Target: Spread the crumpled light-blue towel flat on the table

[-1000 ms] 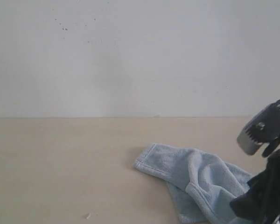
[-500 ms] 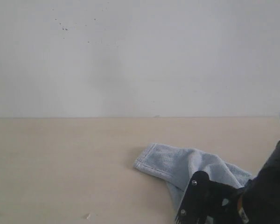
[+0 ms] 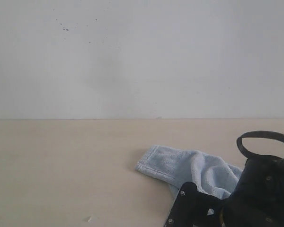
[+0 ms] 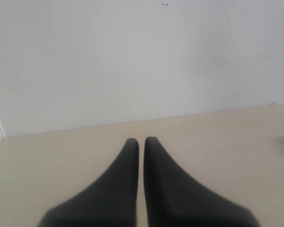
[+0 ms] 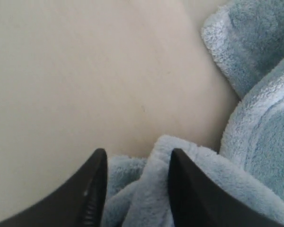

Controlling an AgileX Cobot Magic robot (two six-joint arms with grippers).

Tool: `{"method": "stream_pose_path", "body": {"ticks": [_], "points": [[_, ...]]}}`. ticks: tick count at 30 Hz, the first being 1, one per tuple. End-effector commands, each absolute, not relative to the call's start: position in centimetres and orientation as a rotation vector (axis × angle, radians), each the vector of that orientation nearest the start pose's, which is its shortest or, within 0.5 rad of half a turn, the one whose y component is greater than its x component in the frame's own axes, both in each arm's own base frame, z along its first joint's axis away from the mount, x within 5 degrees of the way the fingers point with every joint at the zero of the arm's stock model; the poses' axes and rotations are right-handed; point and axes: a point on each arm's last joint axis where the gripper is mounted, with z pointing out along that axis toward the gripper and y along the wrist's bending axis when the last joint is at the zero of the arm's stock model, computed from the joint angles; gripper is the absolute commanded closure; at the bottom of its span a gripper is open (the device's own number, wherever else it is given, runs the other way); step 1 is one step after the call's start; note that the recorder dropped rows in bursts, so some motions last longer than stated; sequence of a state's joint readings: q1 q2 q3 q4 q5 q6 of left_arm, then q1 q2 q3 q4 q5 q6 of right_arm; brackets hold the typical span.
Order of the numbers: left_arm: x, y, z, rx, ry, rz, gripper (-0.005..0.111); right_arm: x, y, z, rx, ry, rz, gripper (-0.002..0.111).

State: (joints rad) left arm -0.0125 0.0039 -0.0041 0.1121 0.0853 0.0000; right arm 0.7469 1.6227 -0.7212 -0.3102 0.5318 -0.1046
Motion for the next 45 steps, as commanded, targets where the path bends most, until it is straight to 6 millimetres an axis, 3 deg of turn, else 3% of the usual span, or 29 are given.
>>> {"method": "stream_pose_path", "body": {"ticks": [1,5,13,25,30,37,41,45], "points": [[5.6,0.0,20.6,0.084,1.557,0.082,0.103,20.9,16.8,14.8,-1.45,2.431,-0.219,0.091],[5.6,0.0,20.6,0.084,1.557,0.082,0.103,21.4,16.4,14.9,-1.338,2.451,-0.287,0.107],[5.6,0.0,20.6,0.084,1.557,0.082,0.103,21.4,16.3,15.5,-1.267,2.464,-0.284,0.108],[5.6,0.0,20.6,0.084,1.557,0.082,0.103,20.1,15.1,22.2,-0.921,2.359,-0.108,0.108],[5.6,0.0,20.6,0.084,1.557,0.082,0.103,18.1,12.9,23.5,-0.761,2.389,-0.094,0.108],[5.6,0.0,20.6,0.084,1.557,0.082,0.103,13.4,8.4,22.7,-0.599,2.542,-0.122,0.108],[5.6,0.0,20.6,0.084,1.557,0.082,0.103,11.6,7.2,22.4,-0.567,2.568,-0.063,0.108],[5.6,0.0,20.6,0.084,1.557,0.082,0.103,11.1,7.2,22.5,-0.543,2.568,0.003,0.108]]}}
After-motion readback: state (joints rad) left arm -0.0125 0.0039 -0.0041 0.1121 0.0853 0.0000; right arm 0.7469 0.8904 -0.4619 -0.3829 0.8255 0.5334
